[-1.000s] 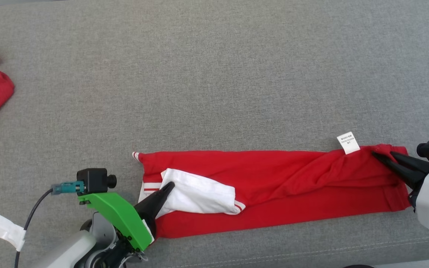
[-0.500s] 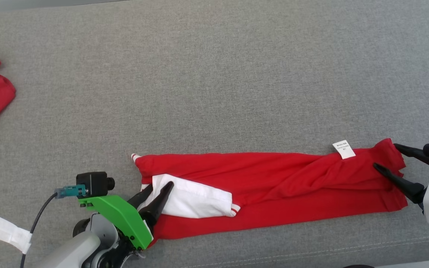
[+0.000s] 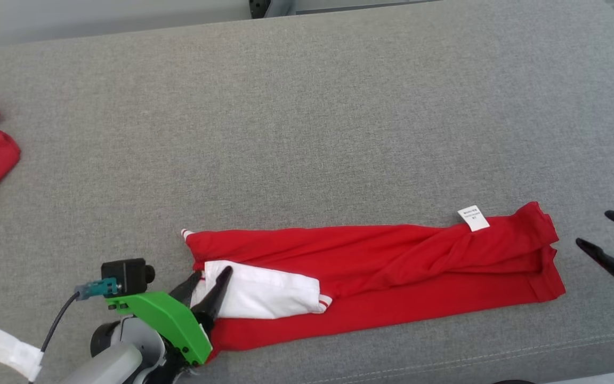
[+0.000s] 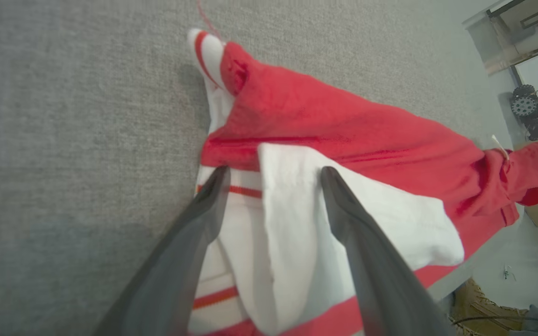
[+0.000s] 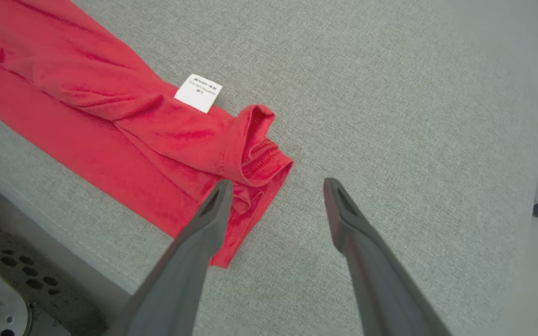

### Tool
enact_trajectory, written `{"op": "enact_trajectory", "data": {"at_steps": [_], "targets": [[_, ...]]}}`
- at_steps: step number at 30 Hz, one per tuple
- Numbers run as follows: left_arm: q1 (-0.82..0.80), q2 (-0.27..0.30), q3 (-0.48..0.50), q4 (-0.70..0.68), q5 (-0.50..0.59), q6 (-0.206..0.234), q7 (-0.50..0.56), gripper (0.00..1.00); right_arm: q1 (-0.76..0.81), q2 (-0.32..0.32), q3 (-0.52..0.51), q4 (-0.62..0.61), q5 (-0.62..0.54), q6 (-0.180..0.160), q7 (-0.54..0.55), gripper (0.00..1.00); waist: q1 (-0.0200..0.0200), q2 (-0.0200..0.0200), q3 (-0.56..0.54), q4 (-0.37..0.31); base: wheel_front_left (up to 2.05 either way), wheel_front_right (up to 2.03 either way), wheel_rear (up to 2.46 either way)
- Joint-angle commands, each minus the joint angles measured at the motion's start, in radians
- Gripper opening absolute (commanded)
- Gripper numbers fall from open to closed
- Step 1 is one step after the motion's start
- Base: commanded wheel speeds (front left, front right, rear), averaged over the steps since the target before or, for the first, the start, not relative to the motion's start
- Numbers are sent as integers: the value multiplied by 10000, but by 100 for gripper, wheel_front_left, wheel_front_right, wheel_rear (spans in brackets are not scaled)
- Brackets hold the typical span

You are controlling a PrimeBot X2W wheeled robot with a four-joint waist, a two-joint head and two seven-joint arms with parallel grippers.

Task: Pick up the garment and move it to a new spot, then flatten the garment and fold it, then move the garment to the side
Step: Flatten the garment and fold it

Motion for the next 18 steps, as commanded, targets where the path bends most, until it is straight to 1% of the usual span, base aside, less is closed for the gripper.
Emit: {"op": "enact_trajectory", "data": {"at_steps": [1,4,7,8,10,12,14,16,18], "targets": [[171,239,26,111,412,297,-481,100,189,-128,-191,237,378,-18,-193,100,0,-1,-151,-1,0,0,0],[264,246,317,-321,1090,751,-1209,100,493,-170,-756,901,1009,-18,-611,100,0,-1,-361,106,0,0,0],[715,384,819,-836,1721,1207,-1410,100,993,127,-1629,1705,1577,-16,-848,100,0,-1,-626,295,0,0,0],[715,384,819,-836,1721,1207,-1410,100,993,127,-1629,1705,1577,-16,-848,100,0,-1,-626,295,0,0,0],[1039,406,1400,-1328,2246,1530,-1447,100,1353,399,-2440,2066,1616,-16,-880,100,0,-1,-817,418,0,0,0],[1602,320,2048,-1842,2980,1801,-1436,100,1940,815,-3513,2520,1555,-18,-877,100,0,-1,-1008,546,0,0,0],[2236,203,2758,-2310,3786,2046,-1437,100,2656,1438,-4718,2950,1437,-16,-874,100,0,-1,-1175,666,0,0,0],[2873,-29,3594,-2767,4698,2130,-1436,100,3421,2113,-6052,3171,961,-13,-876,100,0,-1,-1353,792,0,0,0],[3632,-186,4195,-2878,5589,2183,-1431,100,4276,2748,-7192,3237,276,-16,-878,100,0,-1,-1522,886,0,0,0]]}}
